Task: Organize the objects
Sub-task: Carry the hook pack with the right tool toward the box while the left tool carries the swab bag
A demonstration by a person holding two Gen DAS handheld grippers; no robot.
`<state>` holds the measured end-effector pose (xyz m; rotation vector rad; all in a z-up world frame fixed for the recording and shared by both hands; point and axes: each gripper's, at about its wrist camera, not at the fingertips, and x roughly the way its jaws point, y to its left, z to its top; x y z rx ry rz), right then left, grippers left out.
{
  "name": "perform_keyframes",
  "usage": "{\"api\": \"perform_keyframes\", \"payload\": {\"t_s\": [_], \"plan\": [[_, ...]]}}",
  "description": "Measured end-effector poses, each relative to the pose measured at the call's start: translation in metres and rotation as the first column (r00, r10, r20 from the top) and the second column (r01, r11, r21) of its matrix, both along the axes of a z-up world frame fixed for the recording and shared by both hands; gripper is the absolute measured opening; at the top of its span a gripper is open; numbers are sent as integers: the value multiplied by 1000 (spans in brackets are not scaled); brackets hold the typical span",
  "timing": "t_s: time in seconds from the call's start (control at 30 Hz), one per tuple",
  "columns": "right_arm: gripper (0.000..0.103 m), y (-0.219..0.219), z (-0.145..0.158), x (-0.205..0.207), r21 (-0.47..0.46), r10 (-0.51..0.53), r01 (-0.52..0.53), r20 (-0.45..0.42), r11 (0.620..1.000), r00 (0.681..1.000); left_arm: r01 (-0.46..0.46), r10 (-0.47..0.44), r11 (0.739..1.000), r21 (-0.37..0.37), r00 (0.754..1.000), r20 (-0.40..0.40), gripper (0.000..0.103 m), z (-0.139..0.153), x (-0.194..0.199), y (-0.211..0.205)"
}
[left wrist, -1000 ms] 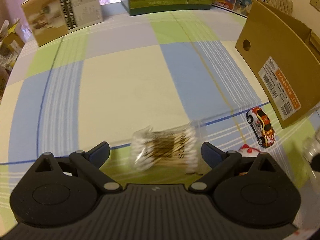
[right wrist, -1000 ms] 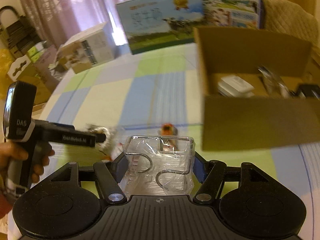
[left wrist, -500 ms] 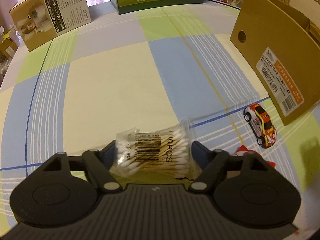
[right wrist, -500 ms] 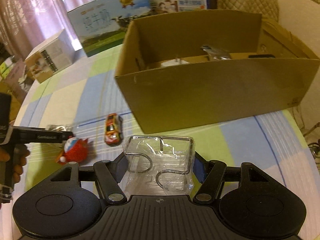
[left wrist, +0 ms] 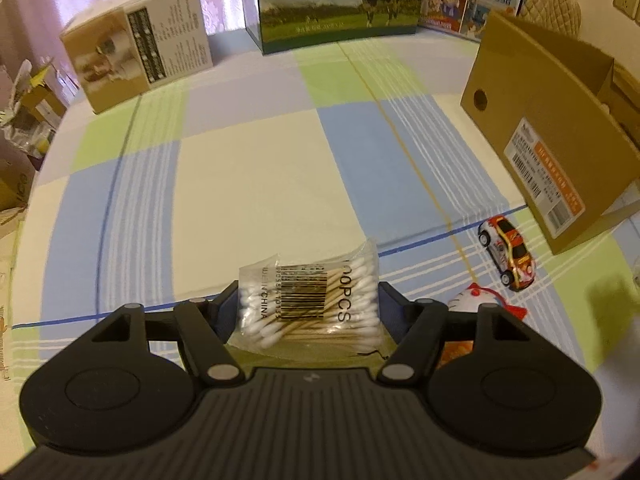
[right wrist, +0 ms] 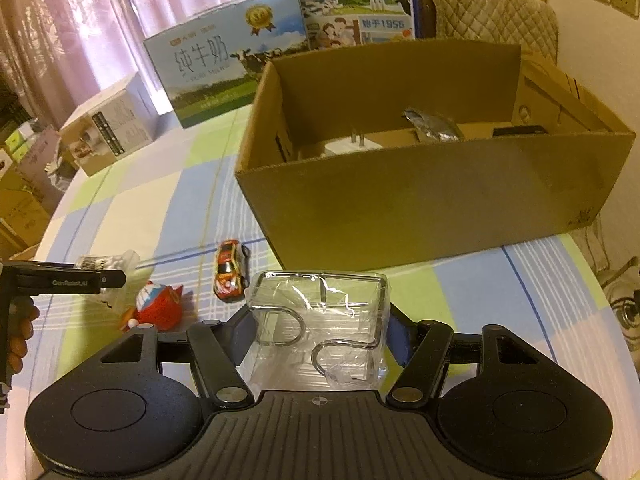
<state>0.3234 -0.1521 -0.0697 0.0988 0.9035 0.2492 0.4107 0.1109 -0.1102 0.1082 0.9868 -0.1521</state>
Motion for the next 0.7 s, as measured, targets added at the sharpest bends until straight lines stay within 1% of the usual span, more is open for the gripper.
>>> {"api": "perform_keyframes", "payload": {"t_s": [0.33,0.53,0.7], "plan": [[63,-3,20,-11,30,34,-36,61,999,998,-3,5,1000,-25,996,90,67,43,-27,-8],[63,-15,30,-18,49,47,-52,89,997,995,24,-17,999,-48,989,145,67,69,-41,-29],[63,-30,40,-20,66,53,-61,113,996,992,60,-47,996,-68,982,184,67,87,-50,-57]]}}
